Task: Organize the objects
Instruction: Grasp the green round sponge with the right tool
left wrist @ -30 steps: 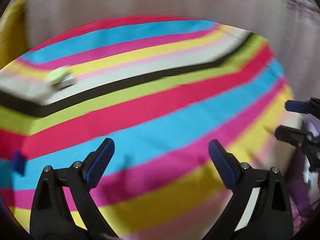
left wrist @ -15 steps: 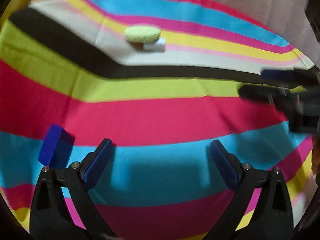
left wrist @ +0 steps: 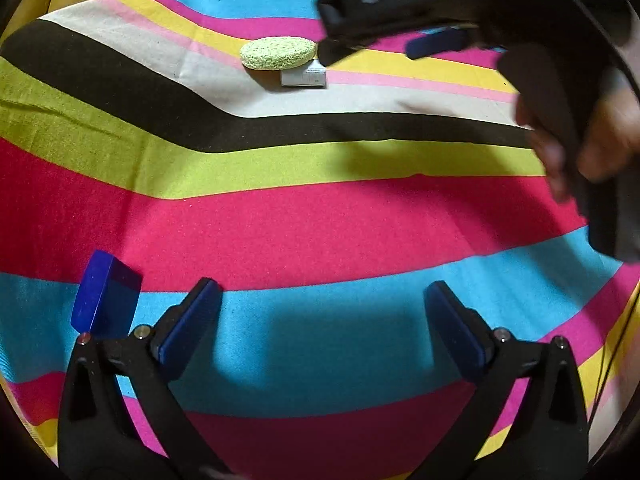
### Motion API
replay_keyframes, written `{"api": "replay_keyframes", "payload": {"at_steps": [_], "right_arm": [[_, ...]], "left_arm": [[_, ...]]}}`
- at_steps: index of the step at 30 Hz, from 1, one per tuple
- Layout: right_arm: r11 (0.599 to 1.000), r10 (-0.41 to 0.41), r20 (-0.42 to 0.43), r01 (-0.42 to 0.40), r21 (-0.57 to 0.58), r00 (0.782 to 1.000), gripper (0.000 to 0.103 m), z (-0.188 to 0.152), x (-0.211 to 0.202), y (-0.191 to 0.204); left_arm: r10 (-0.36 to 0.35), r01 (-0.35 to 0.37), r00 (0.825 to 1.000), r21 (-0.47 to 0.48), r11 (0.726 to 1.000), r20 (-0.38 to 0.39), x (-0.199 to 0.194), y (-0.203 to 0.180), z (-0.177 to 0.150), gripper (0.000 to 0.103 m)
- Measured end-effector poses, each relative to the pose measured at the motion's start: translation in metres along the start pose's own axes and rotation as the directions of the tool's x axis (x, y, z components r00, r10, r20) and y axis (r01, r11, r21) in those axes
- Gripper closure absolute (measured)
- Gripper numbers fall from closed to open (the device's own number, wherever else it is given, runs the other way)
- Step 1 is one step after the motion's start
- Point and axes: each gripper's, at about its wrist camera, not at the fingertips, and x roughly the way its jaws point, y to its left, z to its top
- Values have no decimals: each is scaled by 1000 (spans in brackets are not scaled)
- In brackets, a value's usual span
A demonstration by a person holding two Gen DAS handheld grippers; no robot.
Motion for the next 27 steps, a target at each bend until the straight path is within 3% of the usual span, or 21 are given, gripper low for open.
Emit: {"api": "replay_keyframes", "payload": {"at_steps": [12,18,24,27], "right_arm": [[998,24,-13,-25,-51,1000,15,20,43,-4],[996,78,-12,-79,-43,997,14,31,65,1],[993,43,-32,-46,-112,999,13,59,108,11],[994,74,-9,-74,-75,997,4,72,116,7]], "left_arm": [[0,0,1000,0,1000,0,0,1,-1,0],[0,0,1000,0,1000,0,0,1,-1,0],[0,0,1000,1,1000,0,0,1,0,0],[0,0,1000,1,1000,0,1,1,0,0]]}}
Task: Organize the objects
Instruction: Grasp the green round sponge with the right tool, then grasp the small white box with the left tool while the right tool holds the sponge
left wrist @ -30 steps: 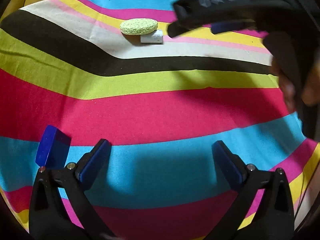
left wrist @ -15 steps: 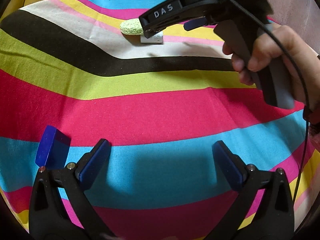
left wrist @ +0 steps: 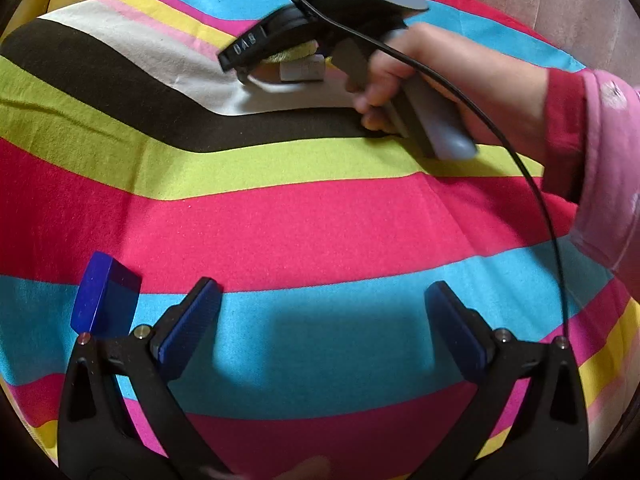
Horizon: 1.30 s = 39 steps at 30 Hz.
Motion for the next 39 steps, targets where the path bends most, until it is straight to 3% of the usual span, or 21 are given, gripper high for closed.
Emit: {"api": "replay_keyframes", "payload": {"at_steps": [2,4,9,14,18,24,31,35,39], "right_arm": [[1000,15,22,-15,1,1000,6,5,-3,-1],[999,21,84,-19,-26,996,22,3,-16,2],[992,-43,143,58,-109,989,22,-26,-72,16],[977,-152,84,163,-136,985,22,-90,-119,10],[977,-213,-4,213,-27,977,22,-147,-154,-27],[954,-189,-29,190,233,982,21,-213,-201,-79],[927,-173,-14,168,335,985,21,-242,-207,-85],[941,-203,-4,196,277,979,21,-244,-206,-68],[945,-206,-27,206,254,978,21,-238,-193,-60]], "left_arm": [[0,0,1000,0,1000,0,0,0,0,0],[0,0,1000,0,1000,0,0,0,0,0],[0,0,1000,0,1000,0,0,0,0,0],[0,0,1000,1,1000,0,1,0,0,0],[0,0,1000,1,1000,0,1,0,0,0],[0,0,1000,2,1000,0,1,1,1,0],[11,-11,999,-15,1000,-31,9,-3,15,0],[-3,2,1000,-16,1000,-7,28,-10,44,0],[34,-35,999,-68,997,-10,60,-9,82,0]]}}
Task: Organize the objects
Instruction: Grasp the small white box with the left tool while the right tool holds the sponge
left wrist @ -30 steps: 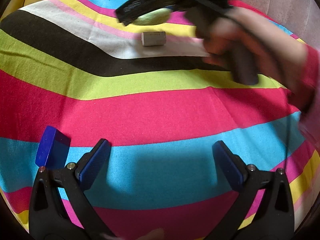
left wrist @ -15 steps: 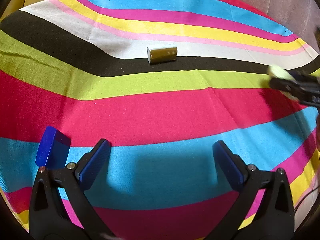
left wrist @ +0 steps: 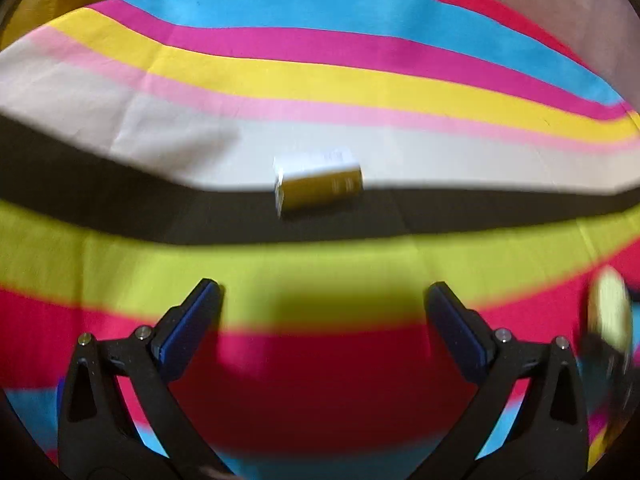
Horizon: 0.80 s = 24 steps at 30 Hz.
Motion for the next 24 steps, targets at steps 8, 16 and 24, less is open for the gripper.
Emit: {"api": "replay_keyframes", "payload": {"at_steps": [8,16,24], "right_arm": [[1000,-15,-2,15,-11,1000,21,-7,-5,-4],[1000,-1,2,1,-1,1000,21,-8,-9,-7],[999,-36,-9,36,-28,999,21,-8,-5,-1]], "left_arm": [[66,-65,997,-52,997,26,34,-10,51,55],[-23,23,999,-9,1000,42,-30,-10,-28,55],[-63,54,992,77,996,108,-84,-8,-81,55]]}}
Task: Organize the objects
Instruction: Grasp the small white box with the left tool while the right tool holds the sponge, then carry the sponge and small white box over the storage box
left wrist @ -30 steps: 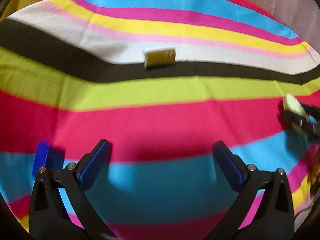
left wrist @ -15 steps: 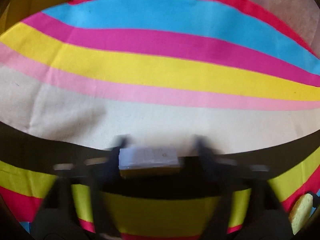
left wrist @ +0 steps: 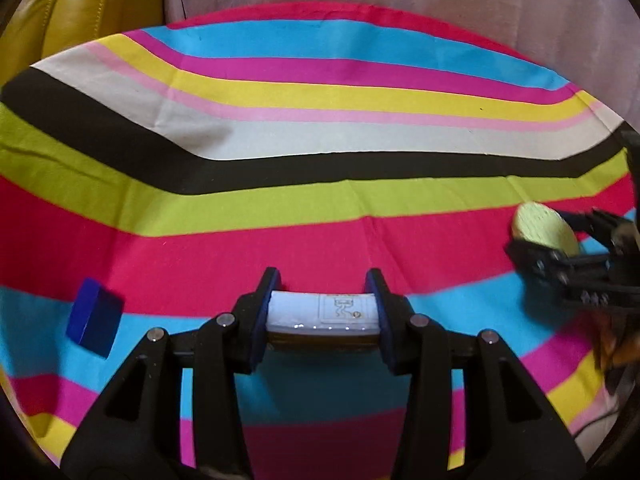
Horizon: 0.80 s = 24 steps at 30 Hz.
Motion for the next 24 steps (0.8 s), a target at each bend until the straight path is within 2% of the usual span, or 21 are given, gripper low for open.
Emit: {"api": "replay_keyframes", "payload": {"at_steps": [9,17,21,24], "right_arm": [[1000,-10,-1,10,-5,1000,21,0,0,1],[999,-23,4,23,27,1000,21,-2,-4,-4],[996,18,4,-18,88,1000,21,-9,-16,-2],[996,32,18,-34,78,999,21,-12,-32,7]], "left_arm": [[-28,27,998,33,999,60,-15,-15,-3,55],[-73,71,996,56,996,41,-25,-29,-17,55],[-73,70,997,72,995,35,-30,-32,-23,54],[-86,85,996,70,994,19,-30,-34,-28,54]]}}
